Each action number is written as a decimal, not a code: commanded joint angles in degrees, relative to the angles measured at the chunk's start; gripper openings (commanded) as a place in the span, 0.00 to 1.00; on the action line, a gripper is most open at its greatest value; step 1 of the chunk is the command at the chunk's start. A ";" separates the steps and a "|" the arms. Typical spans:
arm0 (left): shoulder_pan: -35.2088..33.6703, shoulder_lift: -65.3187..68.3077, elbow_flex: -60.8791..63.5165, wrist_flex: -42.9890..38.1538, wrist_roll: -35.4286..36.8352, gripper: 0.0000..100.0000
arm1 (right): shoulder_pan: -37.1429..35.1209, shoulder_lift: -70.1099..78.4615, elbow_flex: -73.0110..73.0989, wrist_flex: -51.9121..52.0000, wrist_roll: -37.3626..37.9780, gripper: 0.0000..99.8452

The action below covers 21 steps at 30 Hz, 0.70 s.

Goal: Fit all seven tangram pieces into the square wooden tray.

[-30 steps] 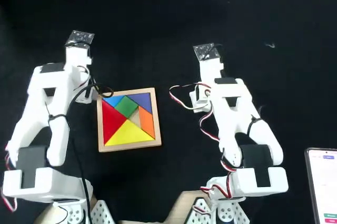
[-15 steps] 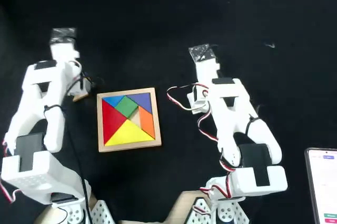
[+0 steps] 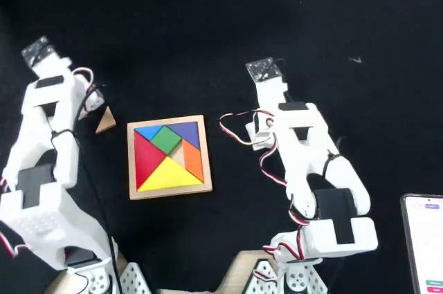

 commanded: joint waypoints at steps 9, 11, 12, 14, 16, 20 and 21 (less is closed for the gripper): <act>6.37 2.46 -4.79 -0.79 -7.74 0.10 | -0.79 -0.22 -3.12 -0.70 0.62 0.01; 7.69 2.46 -4.97 -0.70 -9.76 0.10 | -0.79 -0.22 -3.12 -0.70 0.62 0.01; 8.31 2.46 -4.88 -0.44 -10.99 0.10 | -0.79 -0.22 -3.12 -0.70 0.62 0.01; 8.84 2.46 -4.18 0.62 -13.54 0.10 | -0.79 -0.22 -3.12 -0.70 0.62 0.01; 8.84 2.46 -4.09 3.34 -15.12 0.10 | -0.79 -0.22 -3.12 -0.70 0.62 0.01; 9.45 1.93 -4.09 10.46 -18.81 0.10 | -0.79 -0.22 -3.12 -0.70 0.62 0.01; 9.89 1.85 -4.09 11.96 -20.22 0.10 | -0.79 -0.22 -3.12 -0.62 0.62 0.01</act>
